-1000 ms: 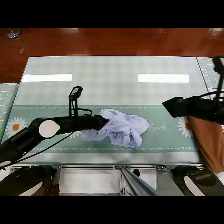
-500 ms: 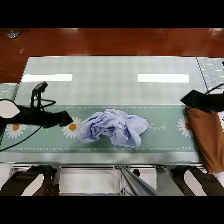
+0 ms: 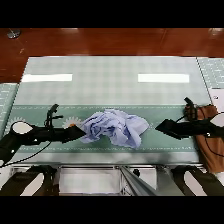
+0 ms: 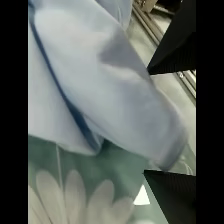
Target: Fold the shirts.
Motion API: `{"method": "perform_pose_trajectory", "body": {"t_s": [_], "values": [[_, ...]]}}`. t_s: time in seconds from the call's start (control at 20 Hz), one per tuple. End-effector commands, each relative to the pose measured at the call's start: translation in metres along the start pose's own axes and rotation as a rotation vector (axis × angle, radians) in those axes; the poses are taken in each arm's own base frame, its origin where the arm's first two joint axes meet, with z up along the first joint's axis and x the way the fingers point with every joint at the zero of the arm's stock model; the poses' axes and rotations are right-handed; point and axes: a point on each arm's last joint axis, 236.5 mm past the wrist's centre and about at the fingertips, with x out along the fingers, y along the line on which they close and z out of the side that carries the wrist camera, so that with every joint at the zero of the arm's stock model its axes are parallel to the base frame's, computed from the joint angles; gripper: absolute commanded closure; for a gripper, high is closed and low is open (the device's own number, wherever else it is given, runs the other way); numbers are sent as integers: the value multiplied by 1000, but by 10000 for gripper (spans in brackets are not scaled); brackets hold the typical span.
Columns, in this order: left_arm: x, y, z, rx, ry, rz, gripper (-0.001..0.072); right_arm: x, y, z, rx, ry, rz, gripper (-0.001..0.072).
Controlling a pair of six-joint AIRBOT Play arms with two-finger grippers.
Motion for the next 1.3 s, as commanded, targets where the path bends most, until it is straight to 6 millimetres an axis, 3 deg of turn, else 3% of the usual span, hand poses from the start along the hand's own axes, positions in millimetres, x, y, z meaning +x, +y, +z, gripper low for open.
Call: {"method": "perform_pose_trajectory", "body": {"t_s": [0.0, 0.05, 0.1, 0.3, 0.55, 0.7, 0.75, 0.85, 0.9, 1.05, 1.15, 1.25], "values": [[16, -10, 0, 4, -9, -67, 140, 23, 19, -10, -16, 6, 15, 92], [18, -10, -4, 27, 8, -68, 502, 26, 24, -11, -19, 3, 17, 92], [18, -10, -6, 49, 16, -72, 664, 28, 27, -13, -26, 4, 17, 92], [18, -11, -6, 51, 17, -74, 666, 40, 40, -17, -28, 16, 34, 92], [18, -13, -10, 51, 33, -84, 665, 75, 60, -54, -79, 178, 69, 92], [18, -17, -7, 38, 22, -100, 665, 91, 72, -52, -49, 166, 103, 97], [18, -17, -6, 34, 16, -103, 665, 96, 77, -48, -45, 151, 119, 174], [17, -20, -1, 29, 1, -109, 665, 101, 93, -45, -90, 145, 166, 615], [15, -23, 3, 40, -4, -114, 665, 99, 105, -42, -134, 144, 205, 691], [-5, -55, 33, 124, -48, -162, 665, 75, 138, -17, -244, 110, 255, 692], [-38, -90, 73, 209, -129, -202, 666, 41, 165, 18, -315, 57, 287, 692], [-88, -131, 121, 283, -257, -226, 666, -14, 193, 68, -383, -56, 292, 692]]}}
